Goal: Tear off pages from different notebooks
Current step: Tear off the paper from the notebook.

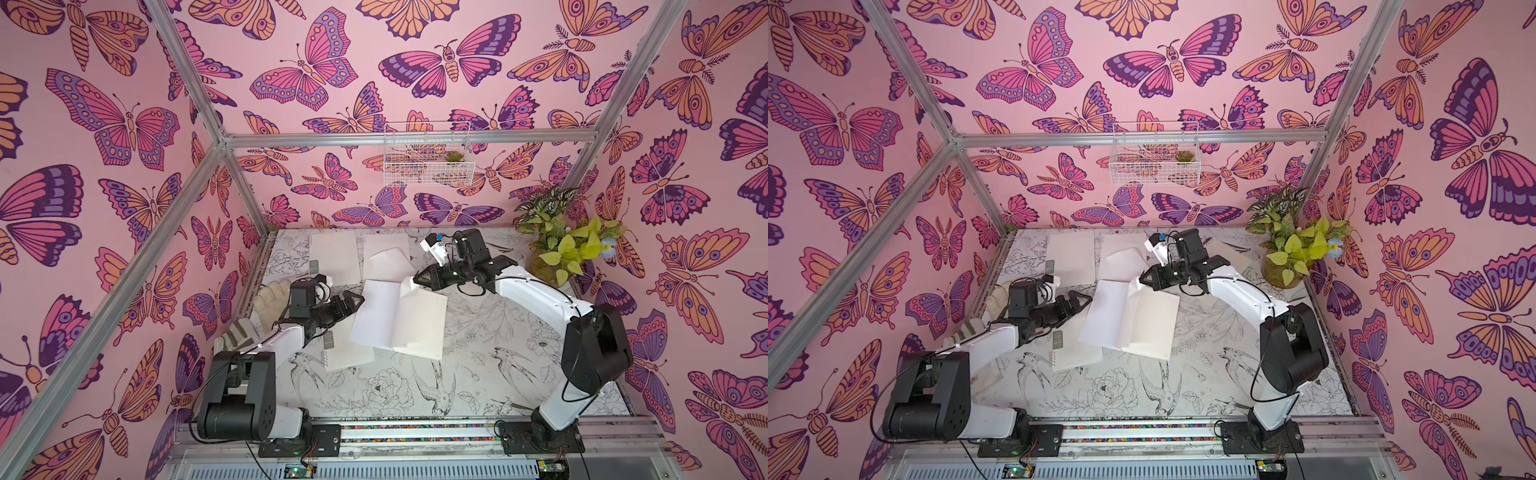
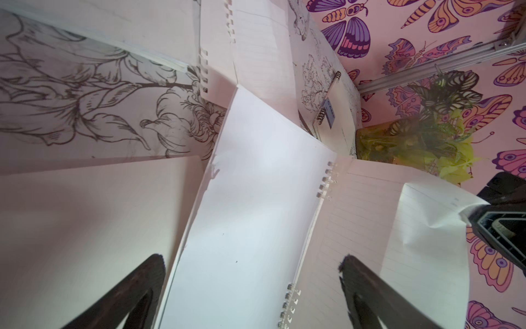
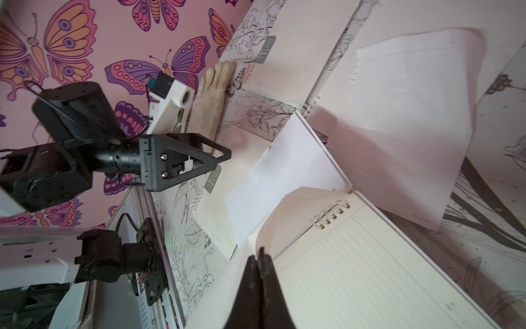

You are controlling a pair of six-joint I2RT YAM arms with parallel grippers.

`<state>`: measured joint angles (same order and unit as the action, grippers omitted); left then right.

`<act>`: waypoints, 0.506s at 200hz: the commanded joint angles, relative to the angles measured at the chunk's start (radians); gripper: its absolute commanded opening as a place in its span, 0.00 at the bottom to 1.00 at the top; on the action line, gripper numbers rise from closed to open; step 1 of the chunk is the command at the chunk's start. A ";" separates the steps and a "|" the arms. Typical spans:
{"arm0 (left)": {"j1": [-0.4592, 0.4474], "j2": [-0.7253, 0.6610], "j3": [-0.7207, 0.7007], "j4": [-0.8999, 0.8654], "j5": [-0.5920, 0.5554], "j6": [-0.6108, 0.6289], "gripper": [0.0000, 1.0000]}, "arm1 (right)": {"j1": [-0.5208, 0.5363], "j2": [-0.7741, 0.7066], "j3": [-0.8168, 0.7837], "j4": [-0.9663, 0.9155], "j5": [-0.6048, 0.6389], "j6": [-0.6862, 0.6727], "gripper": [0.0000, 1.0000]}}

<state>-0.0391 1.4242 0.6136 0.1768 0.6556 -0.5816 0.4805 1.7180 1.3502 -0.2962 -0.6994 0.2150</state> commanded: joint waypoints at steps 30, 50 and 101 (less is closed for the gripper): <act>0.019 0.099 0.138 -0.047 0.122 0.146 0.98 | 0.030 -0.068 -0.008 -0.028 -0.185 -0.151 0.00; 0.036 0.167 0.197 -0.101 0.165 0.190 0.98 | 0.032 -0.088 -0.026 -0.021 -0.215 -0.166 0.00; 0.062 0.357 0.300 -0.099 0.337 0.206 0.95 | 0.032 -0.107 -0.053 0.000 -0.253 -0.193 0.00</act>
<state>0.0196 1.7267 0.8780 0.1043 0.8661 -0.4126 0.5079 1.6279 1.3136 -0.3103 -0.9016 0.0582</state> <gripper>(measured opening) 0.959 0.054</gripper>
